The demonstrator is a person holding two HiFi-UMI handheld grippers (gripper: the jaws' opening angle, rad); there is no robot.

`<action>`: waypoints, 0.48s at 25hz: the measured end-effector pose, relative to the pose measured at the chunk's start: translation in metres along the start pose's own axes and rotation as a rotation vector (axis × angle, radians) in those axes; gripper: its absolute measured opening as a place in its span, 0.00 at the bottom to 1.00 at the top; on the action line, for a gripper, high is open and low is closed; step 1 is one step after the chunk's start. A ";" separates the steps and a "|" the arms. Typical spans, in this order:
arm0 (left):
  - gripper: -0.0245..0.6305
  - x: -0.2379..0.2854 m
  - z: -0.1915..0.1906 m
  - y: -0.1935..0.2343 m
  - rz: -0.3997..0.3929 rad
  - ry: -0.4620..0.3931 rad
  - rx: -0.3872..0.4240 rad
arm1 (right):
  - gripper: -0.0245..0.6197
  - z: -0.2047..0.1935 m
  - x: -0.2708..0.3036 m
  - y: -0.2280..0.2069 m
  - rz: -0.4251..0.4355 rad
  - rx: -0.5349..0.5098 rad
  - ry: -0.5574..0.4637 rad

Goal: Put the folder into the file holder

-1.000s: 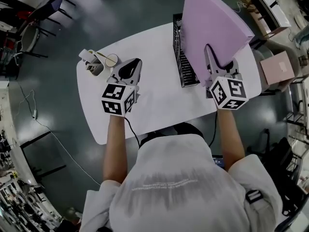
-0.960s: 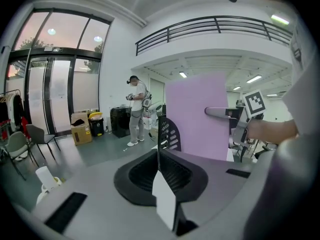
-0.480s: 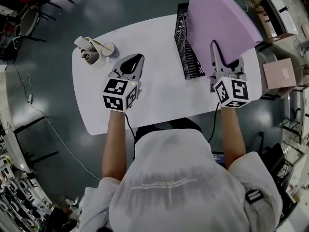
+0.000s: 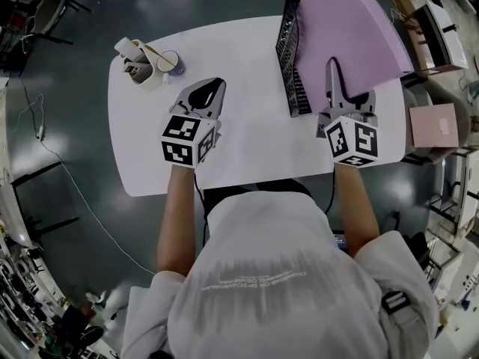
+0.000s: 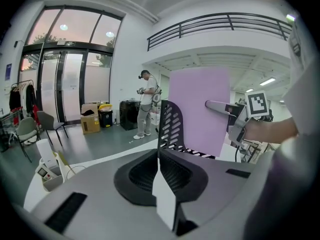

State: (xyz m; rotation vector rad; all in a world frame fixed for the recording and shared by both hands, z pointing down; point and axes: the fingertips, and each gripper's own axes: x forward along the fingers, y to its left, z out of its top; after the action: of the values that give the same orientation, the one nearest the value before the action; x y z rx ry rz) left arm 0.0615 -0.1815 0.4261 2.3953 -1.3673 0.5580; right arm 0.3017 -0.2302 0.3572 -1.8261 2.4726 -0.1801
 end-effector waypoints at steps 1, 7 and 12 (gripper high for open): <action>0.07 0.000 -0.003 0.000 0.004 0.002 -0.005 | 0.34 -0.001 0.000 0.001 -0.003 0.005 -0.006; 0.07 -0.006 -0.015 0.007 0.031 0.014 -0.029 | 0.34 -0.007 0.006 0.009 0.007 -0.019 -0.032; 0.07 -0.008 -0.026 0.010 0.041 0.026 -0.046 | 0.34 -0.008 0.008 0.014 0.016 -0.037 -0.072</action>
State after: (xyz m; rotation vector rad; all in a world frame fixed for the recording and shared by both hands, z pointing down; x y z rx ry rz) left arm 0.0450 -0.1685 0.4459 2.3209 -1.4057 0.5607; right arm 0.2850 -0.2338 0.3636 -1.7926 2.4573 -0.0664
